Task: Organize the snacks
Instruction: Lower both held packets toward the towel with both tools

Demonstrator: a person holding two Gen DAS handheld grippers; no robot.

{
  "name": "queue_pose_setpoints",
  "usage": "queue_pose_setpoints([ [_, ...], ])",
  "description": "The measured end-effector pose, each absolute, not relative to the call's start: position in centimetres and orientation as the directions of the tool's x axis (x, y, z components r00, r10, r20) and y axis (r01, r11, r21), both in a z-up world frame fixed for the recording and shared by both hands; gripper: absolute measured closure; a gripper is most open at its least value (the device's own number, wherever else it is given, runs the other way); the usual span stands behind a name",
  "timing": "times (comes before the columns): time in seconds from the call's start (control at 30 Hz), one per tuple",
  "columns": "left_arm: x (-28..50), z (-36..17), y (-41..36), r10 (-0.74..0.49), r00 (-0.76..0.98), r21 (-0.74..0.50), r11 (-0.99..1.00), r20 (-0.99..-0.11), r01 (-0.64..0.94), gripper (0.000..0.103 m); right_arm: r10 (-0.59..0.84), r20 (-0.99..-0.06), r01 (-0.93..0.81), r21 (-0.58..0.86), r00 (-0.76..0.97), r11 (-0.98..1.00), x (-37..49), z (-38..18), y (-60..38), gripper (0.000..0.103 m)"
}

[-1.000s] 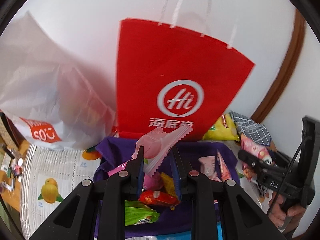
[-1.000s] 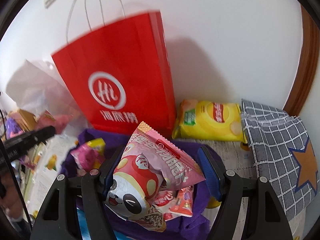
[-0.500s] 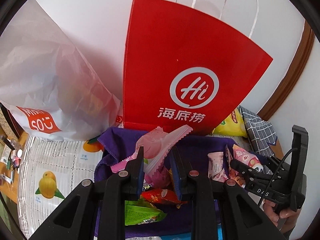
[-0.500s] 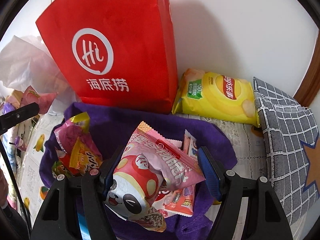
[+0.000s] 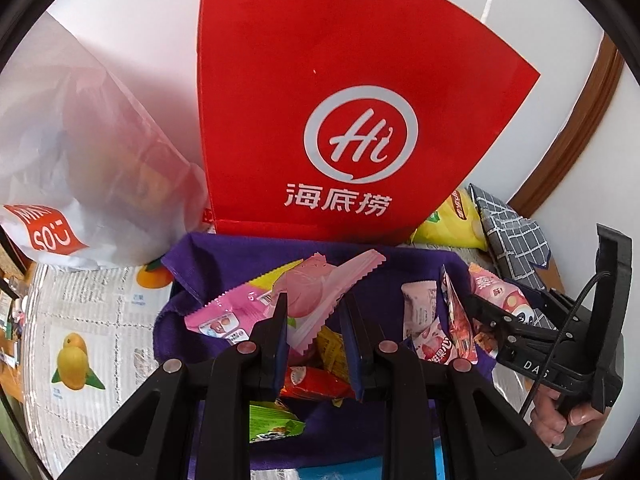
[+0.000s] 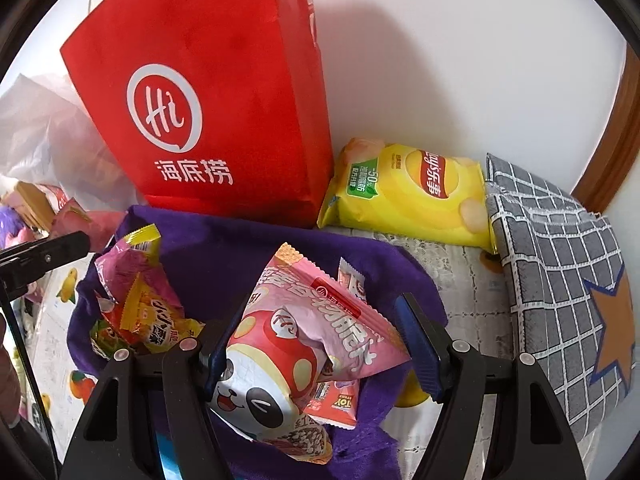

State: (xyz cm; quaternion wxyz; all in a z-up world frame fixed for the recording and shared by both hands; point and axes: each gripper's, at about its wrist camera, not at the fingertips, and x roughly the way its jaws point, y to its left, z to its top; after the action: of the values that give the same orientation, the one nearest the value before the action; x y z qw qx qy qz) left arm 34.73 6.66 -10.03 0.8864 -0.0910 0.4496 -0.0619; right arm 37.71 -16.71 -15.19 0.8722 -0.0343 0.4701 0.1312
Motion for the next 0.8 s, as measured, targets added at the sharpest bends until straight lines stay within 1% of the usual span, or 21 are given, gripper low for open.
queue_pose_setpoints([
  [0.23, 35.2, -10.8, 6.1, -0.236, 0.551, -0.256, 0.966, -0.800, 0.042, 0.080, 0.199, -0.841, -0.291, 0.052, 0.502, 0.955, 37.8, -15.6, -16.0, 0.031],
  [0.53, 36.0, -12.6, 4.9, -0.203, 0.504, -0.218, 0.975, -0.839, 0.030, 0.080, 0.178, -0.867, -0.319, 0.023, 0.466, 0.947, 38.0, -17.0, -15.1, 0.031],
  [0.63, 35.9, -12.8, 4.6, -0.197, 0.503, -0.210, 0.977, -0.841, 0.032, 0.080, 0.183, -0.874, -0.321, 0.033, 0.450, 0.946, 38.3, -17.6, -14.9, 0.030],
  [0.8, 36.0, -13.1, 4.2, -0.180, 0.489, -0.187, 0.982, -0.854, 0.035, 0.079, 0.161, -0.879, -0.322, 0.009, 0.448, 0.947, 38.2, -17.8, -14.7, 0.030],
])
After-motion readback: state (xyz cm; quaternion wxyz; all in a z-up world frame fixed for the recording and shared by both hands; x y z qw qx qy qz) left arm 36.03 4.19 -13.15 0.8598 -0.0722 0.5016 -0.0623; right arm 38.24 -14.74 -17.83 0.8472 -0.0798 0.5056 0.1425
